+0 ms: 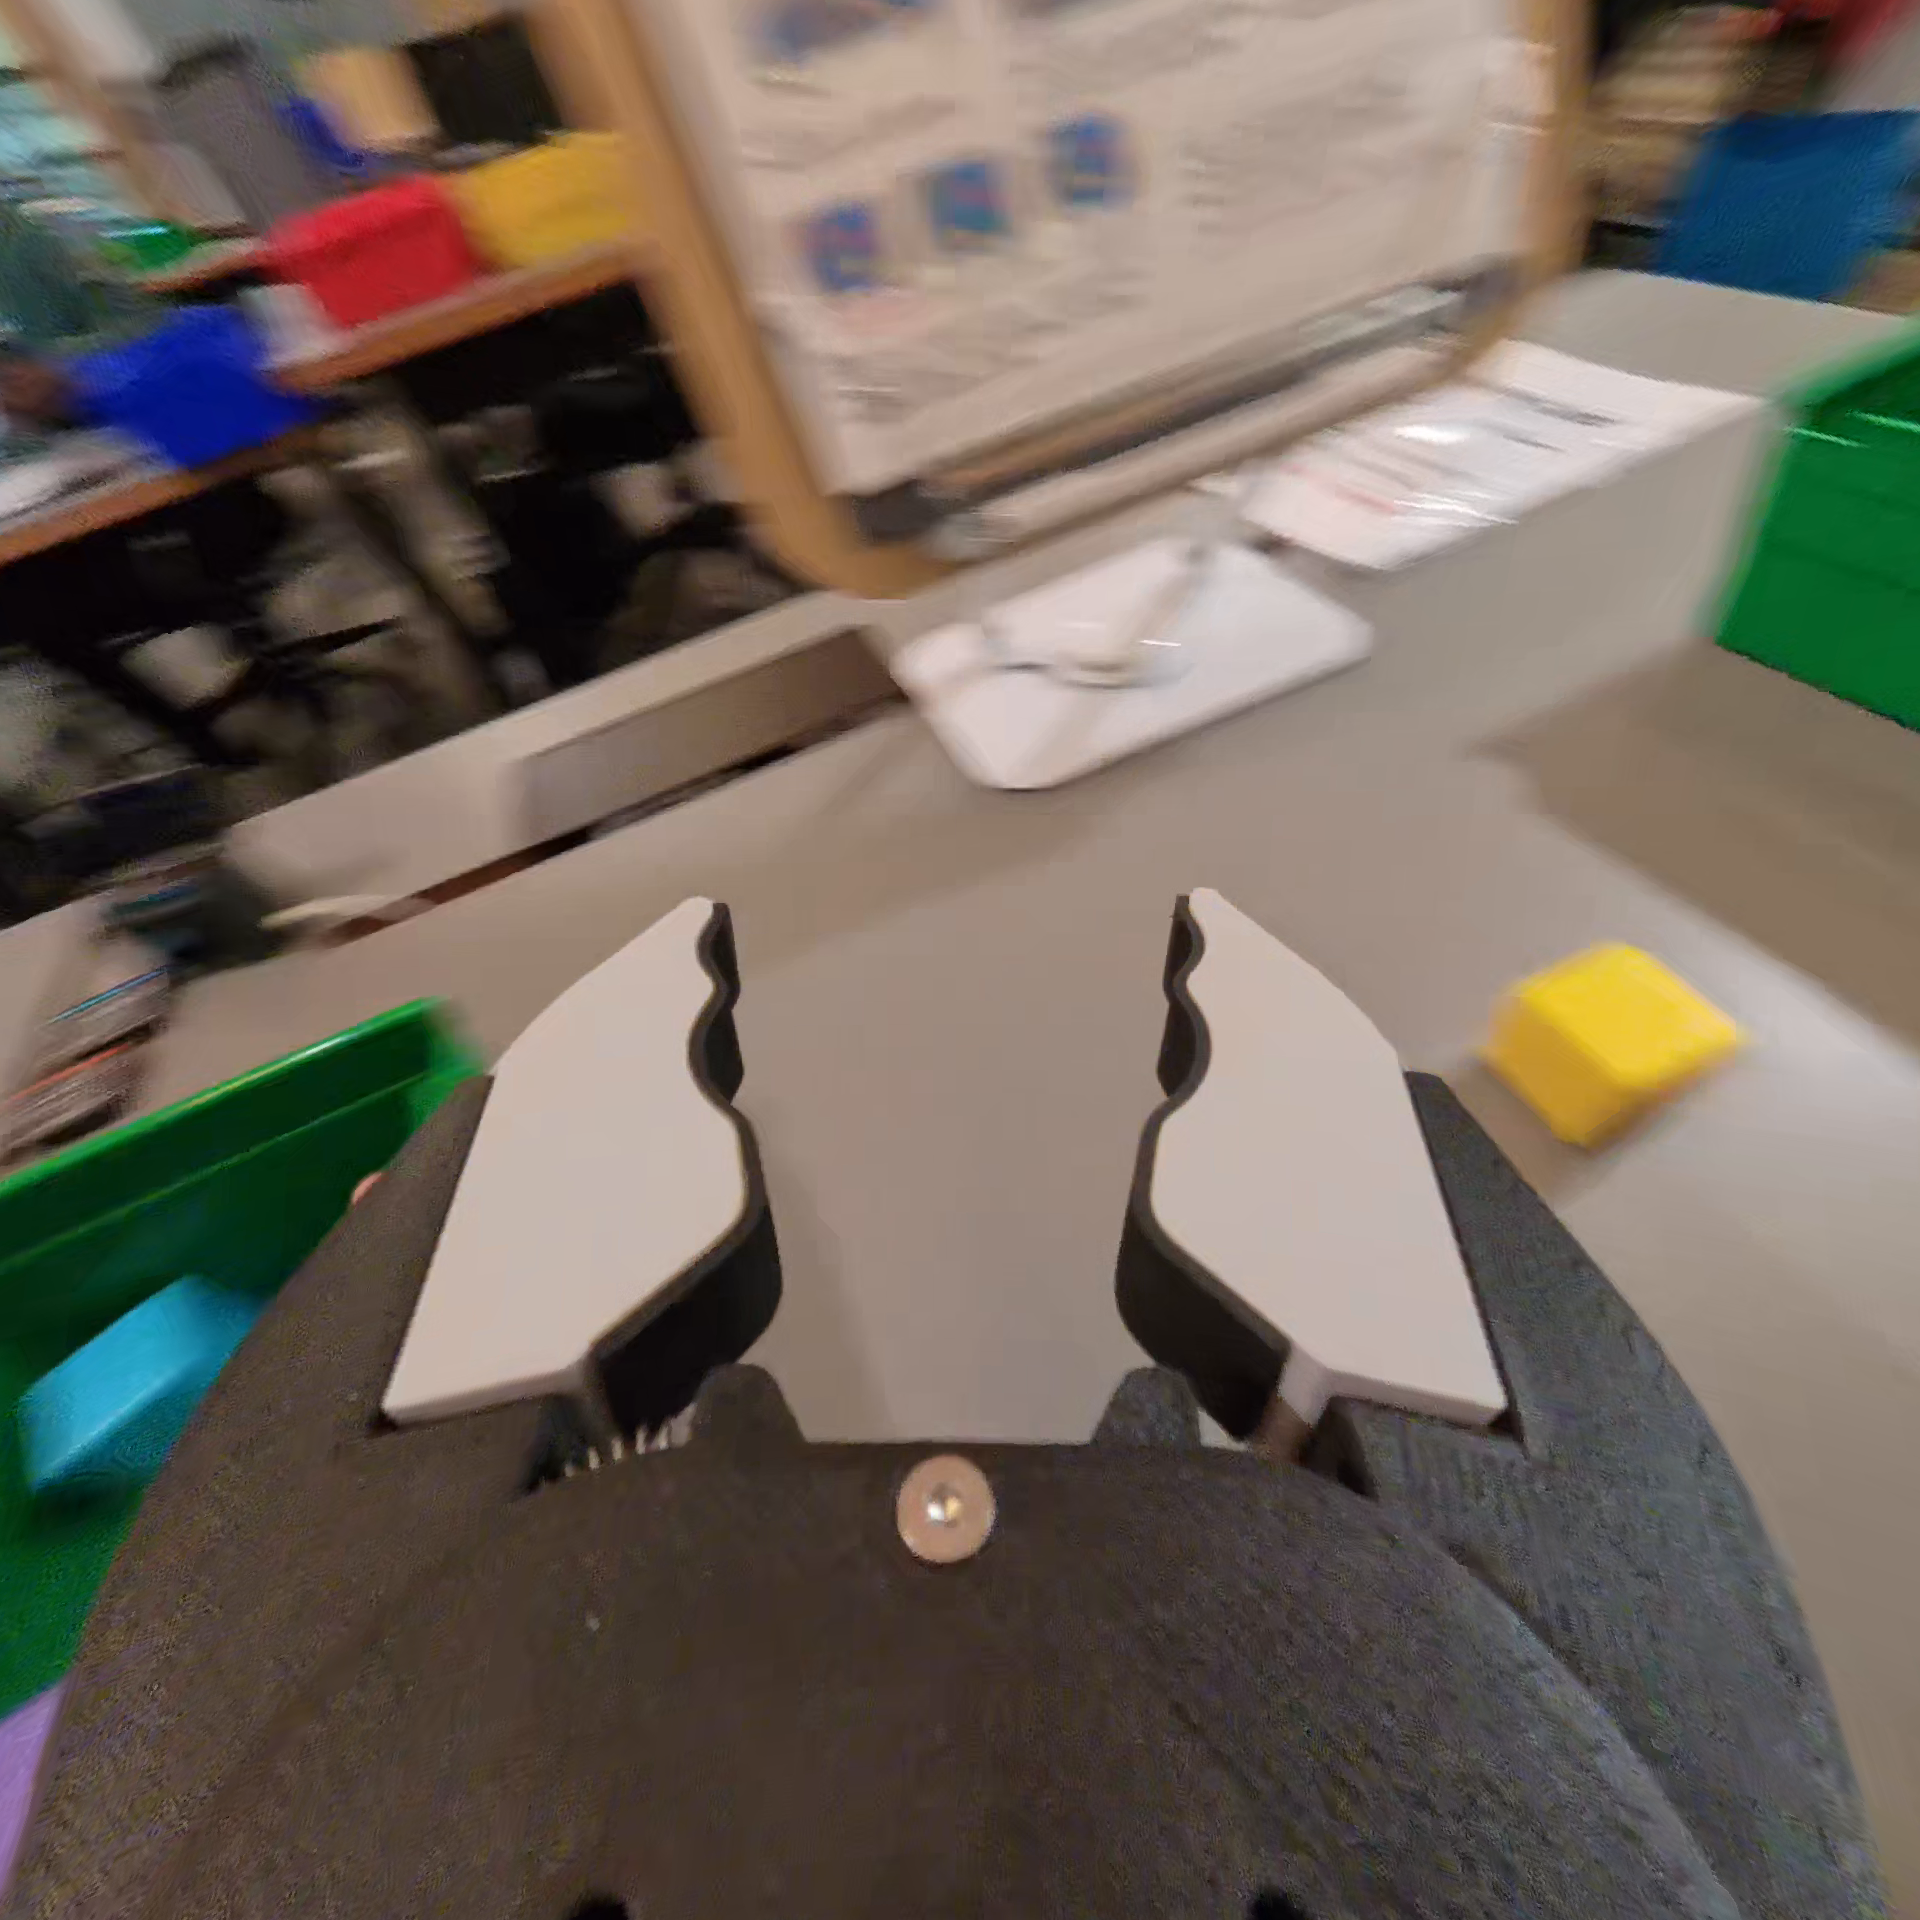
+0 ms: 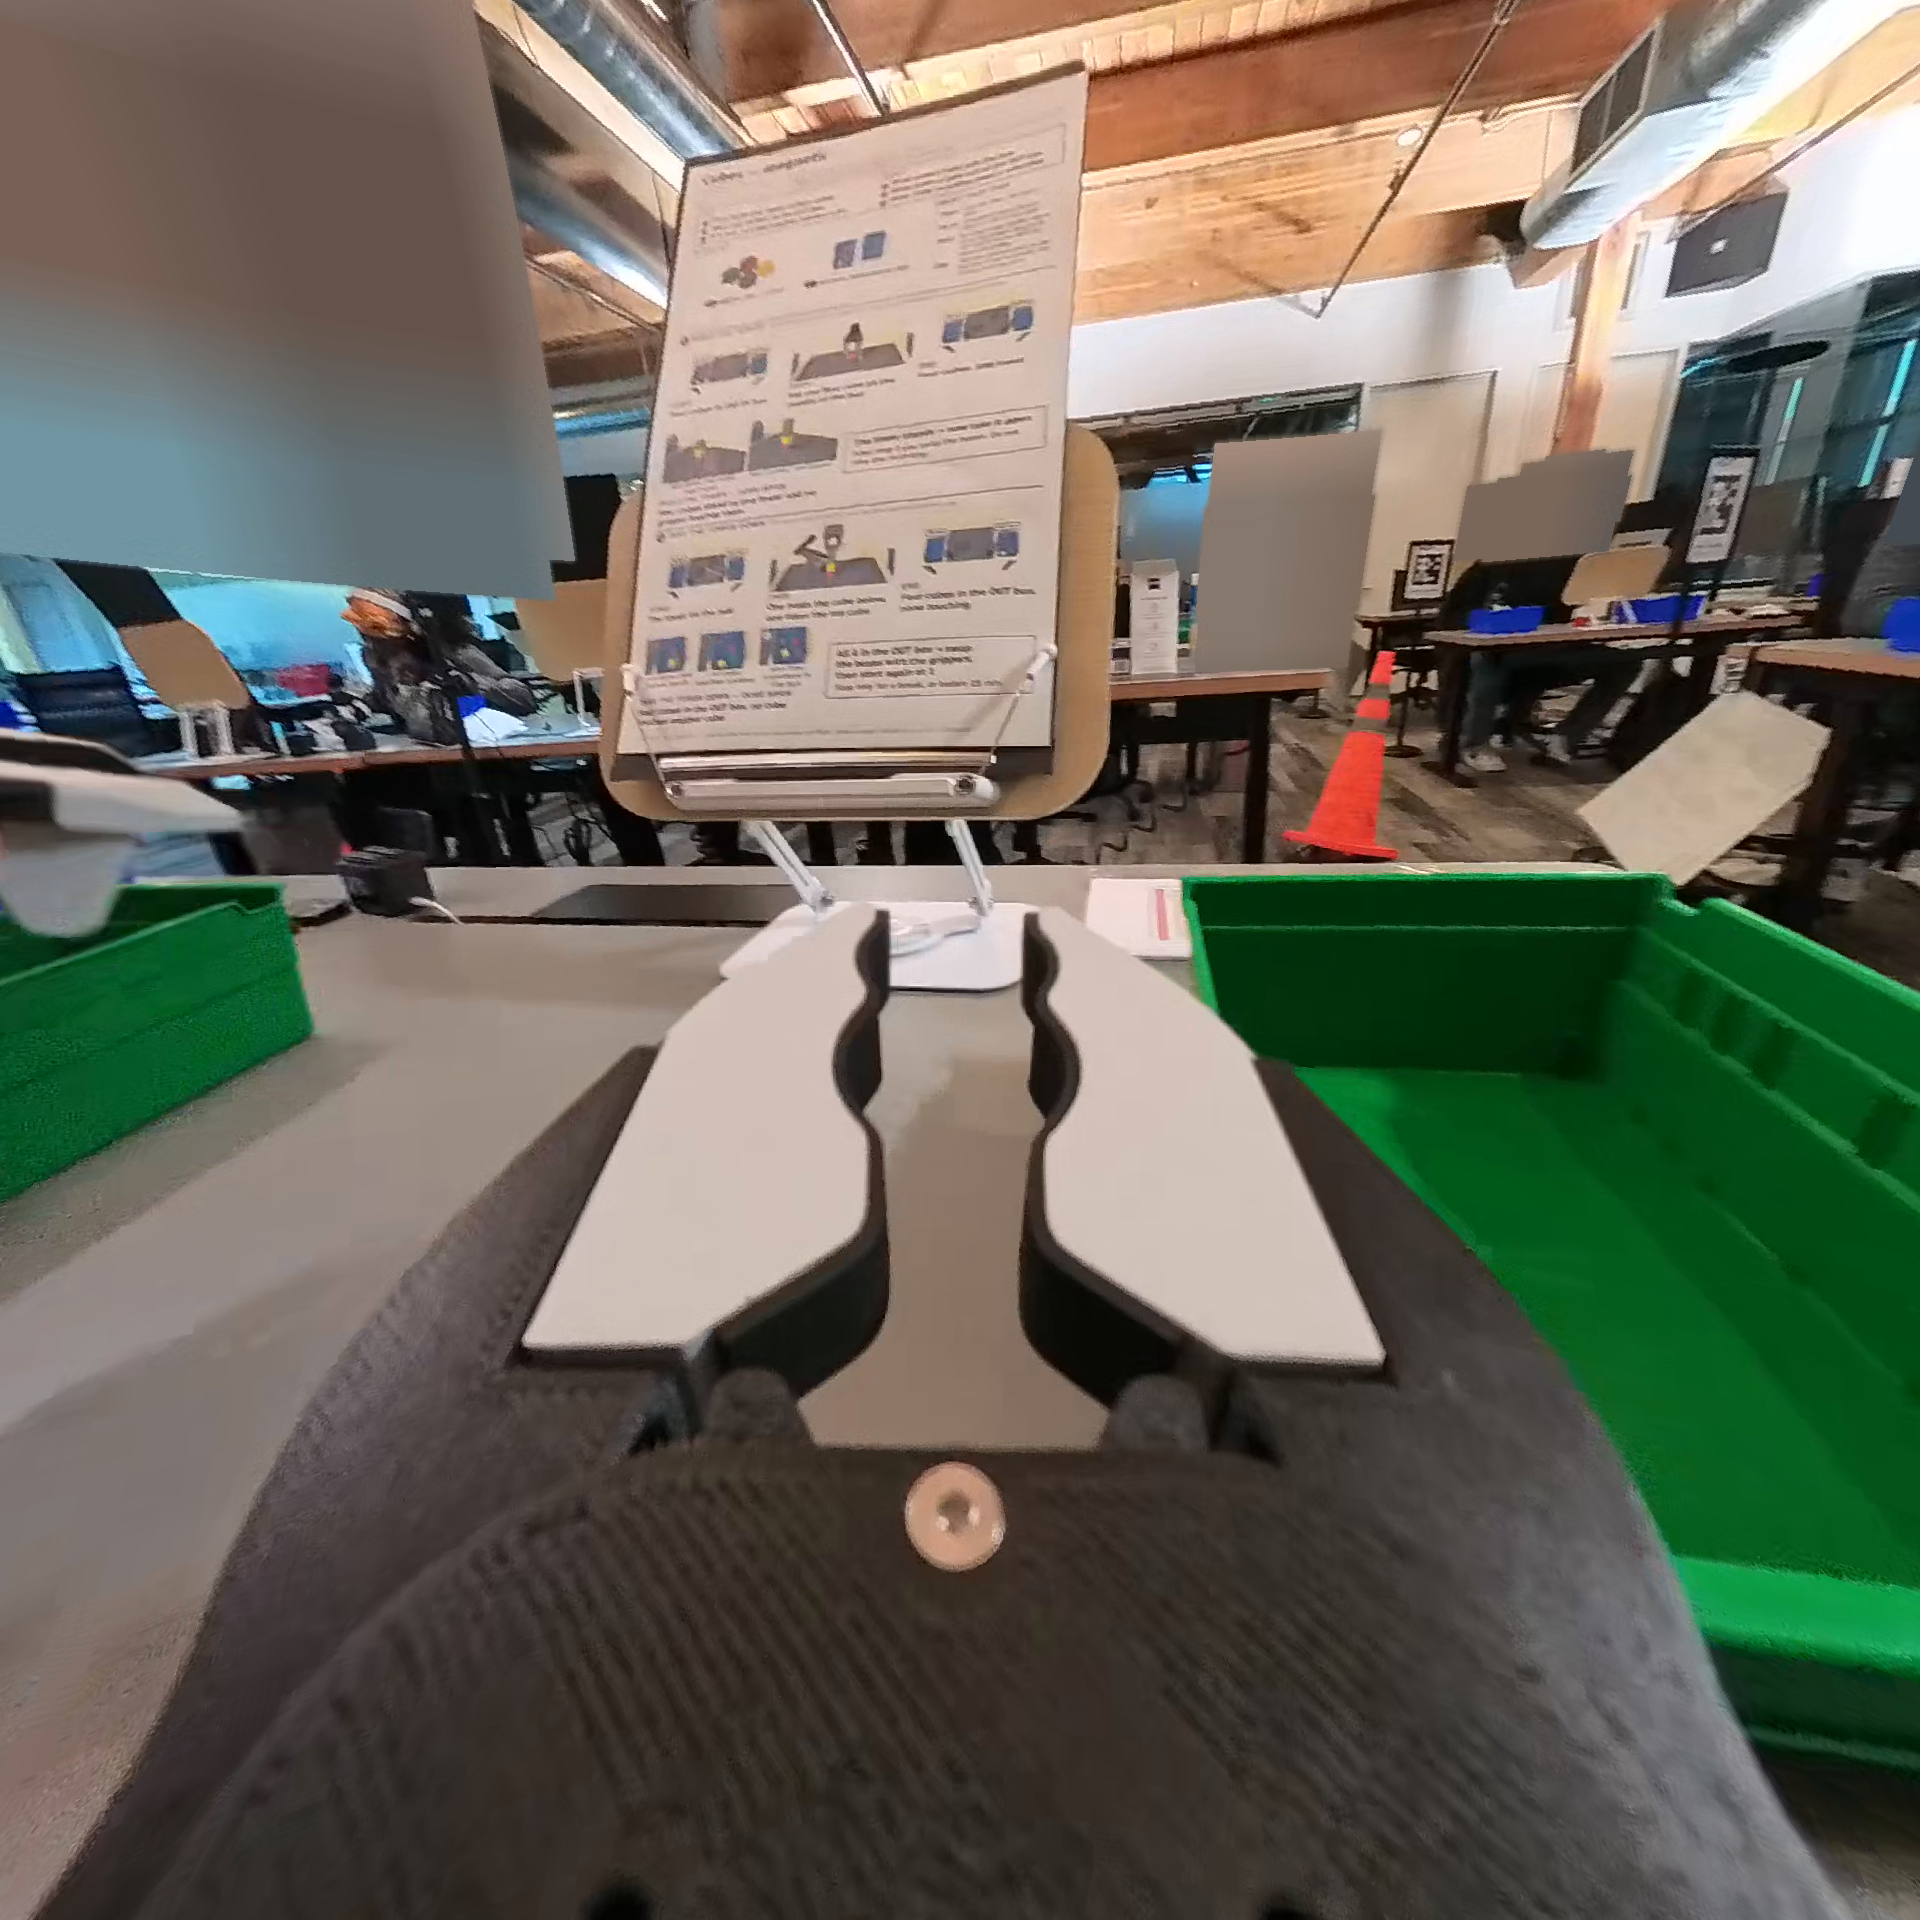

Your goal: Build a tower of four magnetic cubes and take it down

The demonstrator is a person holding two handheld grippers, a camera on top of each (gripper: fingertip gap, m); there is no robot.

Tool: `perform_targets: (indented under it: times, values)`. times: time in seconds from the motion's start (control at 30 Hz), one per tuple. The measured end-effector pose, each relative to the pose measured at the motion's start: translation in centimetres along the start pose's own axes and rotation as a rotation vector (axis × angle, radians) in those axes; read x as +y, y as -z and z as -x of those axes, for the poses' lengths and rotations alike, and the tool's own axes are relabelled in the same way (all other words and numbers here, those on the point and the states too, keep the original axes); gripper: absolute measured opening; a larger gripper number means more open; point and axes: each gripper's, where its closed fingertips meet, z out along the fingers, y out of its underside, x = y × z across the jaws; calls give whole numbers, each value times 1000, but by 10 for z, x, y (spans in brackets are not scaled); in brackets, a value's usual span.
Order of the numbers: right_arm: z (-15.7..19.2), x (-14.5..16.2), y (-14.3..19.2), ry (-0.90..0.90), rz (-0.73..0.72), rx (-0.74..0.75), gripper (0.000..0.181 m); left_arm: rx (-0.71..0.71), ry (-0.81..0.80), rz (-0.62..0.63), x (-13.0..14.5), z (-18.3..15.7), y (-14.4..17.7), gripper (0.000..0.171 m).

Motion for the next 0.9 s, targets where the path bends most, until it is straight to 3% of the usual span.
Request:
perform_targets:
  times: [0.07,0.13,0.23,0.3,0.37,0.43,0.73,0.8,0.9]
  values:
    - [7,1,-6,-26,-3,-33,24,-213,63,20,1,71,29,81]
    - [17,6,-13,-36,15,-69,25,-342,120,64,21,130,54,81]
    - [31,16,-20,-37,59,-122,25,-459,233,225,91,195,74,82]
    - [38,21,-23,-33,82,-149,25,-493,341,337,142,219,80,82]
    - [42,24,-24,-26,92,-164,25,-509,455,415,181,230,83,80]
    - [43,26,-25,-20,102,-170,25,-444,529,473,197,227,78,76]
    - [38,31,-23,-41,129,-162,26,-471,461,707,226,235,70,76]
    - [36,32,-22,-50,133,-158,26,-452,421,733,227,234,66,49]
    - [34,32,-20,-52,137,-150,26,-451,374,734,225,233,64,48]
